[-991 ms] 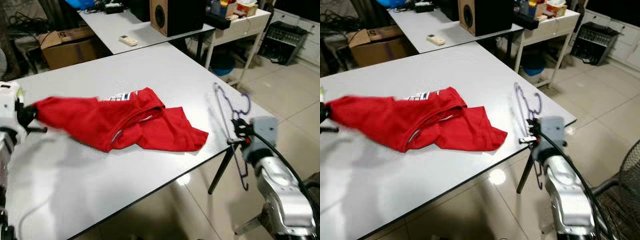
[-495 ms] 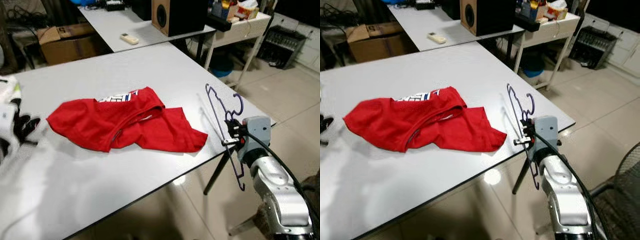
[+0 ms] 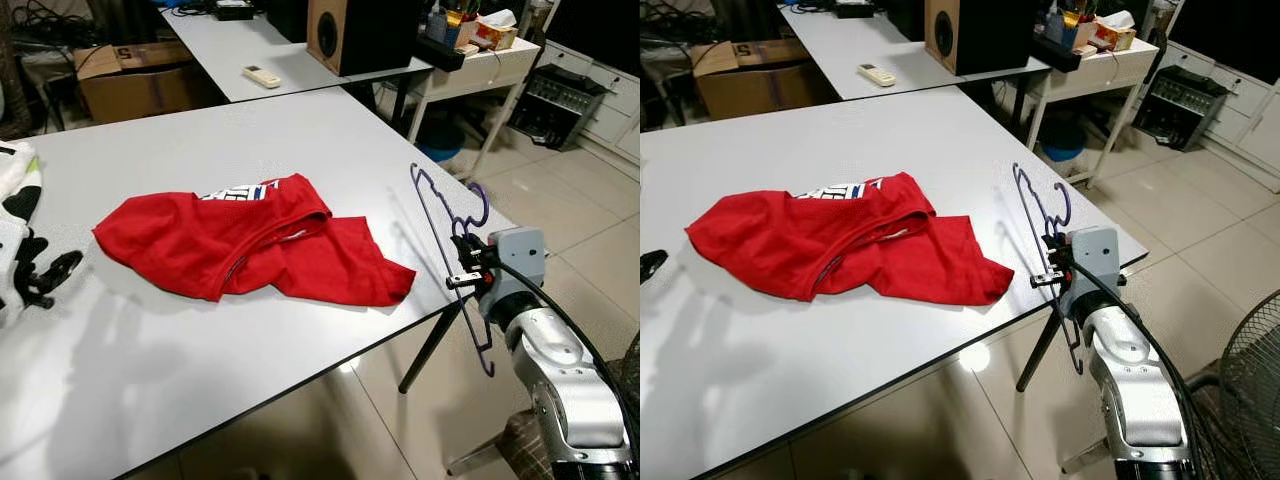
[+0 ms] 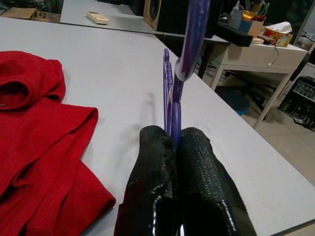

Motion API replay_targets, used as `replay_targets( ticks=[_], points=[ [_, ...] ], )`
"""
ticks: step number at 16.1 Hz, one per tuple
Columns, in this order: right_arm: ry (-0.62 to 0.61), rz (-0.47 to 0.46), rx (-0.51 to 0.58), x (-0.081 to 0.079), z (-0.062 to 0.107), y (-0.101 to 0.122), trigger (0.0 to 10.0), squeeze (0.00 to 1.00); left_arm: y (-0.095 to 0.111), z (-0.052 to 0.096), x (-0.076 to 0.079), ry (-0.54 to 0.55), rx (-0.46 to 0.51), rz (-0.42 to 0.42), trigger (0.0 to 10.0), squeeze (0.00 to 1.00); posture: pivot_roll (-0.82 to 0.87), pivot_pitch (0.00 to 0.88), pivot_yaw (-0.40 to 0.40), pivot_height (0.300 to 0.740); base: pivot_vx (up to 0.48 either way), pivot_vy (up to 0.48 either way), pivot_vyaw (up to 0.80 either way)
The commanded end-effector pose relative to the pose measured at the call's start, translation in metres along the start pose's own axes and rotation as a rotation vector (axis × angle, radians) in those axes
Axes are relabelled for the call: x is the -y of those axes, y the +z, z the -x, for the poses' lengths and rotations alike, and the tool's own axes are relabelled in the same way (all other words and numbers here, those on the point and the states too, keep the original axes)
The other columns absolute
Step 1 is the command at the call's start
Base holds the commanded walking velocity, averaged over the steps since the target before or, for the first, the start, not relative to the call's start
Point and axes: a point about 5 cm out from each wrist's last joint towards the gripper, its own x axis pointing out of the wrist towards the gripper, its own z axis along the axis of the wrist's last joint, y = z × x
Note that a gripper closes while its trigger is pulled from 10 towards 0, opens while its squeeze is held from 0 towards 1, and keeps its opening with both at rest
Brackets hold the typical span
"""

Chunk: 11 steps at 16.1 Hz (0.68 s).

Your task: Hang hanger

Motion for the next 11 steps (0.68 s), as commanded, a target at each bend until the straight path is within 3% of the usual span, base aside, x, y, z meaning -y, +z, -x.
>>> replay_targets(
  ticks=[1, 5, 7, 11],
  points=[
    [-0.006, -0.006, -0.014, 0.005, 0.001, -0.001, 10.0, 0.00, 0.005, 0.001, 0.002, -0.041, -0.009, -0.033, 10.0, 1.00, -0.02, 0.000, -0.047, 0.740, 0.000, 0.000, 0.00],
    [-0.014, -0.003, -0.012, 0.008, 0.001, 0.000, 10.0, 0.00, 0.039, 0.007, 0.021, -0.254, 0.103, -0.013, 10.0, 1.00, -0.02, 0.000, -0.047, 0.740, 0.000, 0.000, 0.00],
    [-0.016, -0.004, -0.012, 0.008, 0.001, 0.000, 10.0, 0.00, 0.060, 0.007, 0.040, -0.375, 0.198, 0.012, 10.0, 1.00, -0.02, 0.000, -0.046, 0.740, 0.000, 0.000, 0.00],
    [-0.015, -0.005, -0.010, 0.007, 0.000, 0.001, 10.0, 0.00, 0.081, 0.001, 0.067, -0.490, 0.286, 0.017, 10.0, 1.00, -0.03, 0.000, -0.042, 0.740, 0.000, 0.000, 0.00]
  ],
)
